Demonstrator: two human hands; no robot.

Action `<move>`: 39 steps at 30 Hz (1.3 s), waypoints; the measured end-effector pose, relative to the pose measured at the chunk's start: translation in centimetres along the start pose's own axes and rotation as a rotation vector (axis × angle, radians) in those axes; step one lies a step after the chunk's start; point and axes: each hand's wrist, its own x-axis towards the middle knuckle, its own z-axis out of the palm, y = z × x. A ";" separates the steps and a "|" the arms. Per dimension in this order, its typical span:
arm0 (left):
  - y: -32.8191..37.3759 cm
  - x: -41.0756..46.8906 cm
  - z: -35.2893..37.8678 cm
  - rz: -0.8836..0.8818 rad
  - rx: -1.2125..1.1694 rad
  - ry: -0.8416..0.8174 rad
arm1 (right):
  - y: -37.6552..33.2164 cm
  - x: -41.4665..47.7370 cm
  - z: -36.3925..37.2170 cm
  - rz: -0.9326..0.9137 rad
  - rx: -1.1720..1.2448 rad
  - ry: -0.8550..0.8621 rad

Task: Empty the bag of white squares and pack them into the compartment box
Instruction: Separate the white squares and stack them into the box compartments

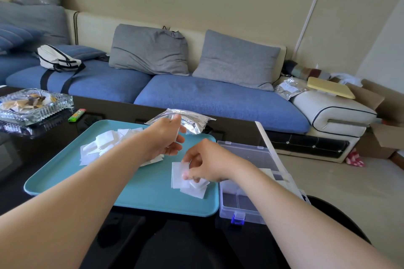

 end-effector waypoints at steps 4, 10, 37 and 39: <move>-0.1 0.0 0.1 -0.016 -0.016 -0.059 | 0.4 -0.2 -1.5 -0.070 0.265 0.158; 0.4 -1.2 0.7 -0.055 -0.234 -0.249 | 1.0 0.0 -2.3 -0.085 0.410 0.477; 0.8 -2.4 1.8 -0.069 -0.210 -0.371 | -0.4 0.0 -0.6 -0.121 0.013 0.557; 0.8 -2.3 1.7 -0.078 -0.210 -0.365 | -0.3 -0.1 -0.8 -0.120 0.022 0.560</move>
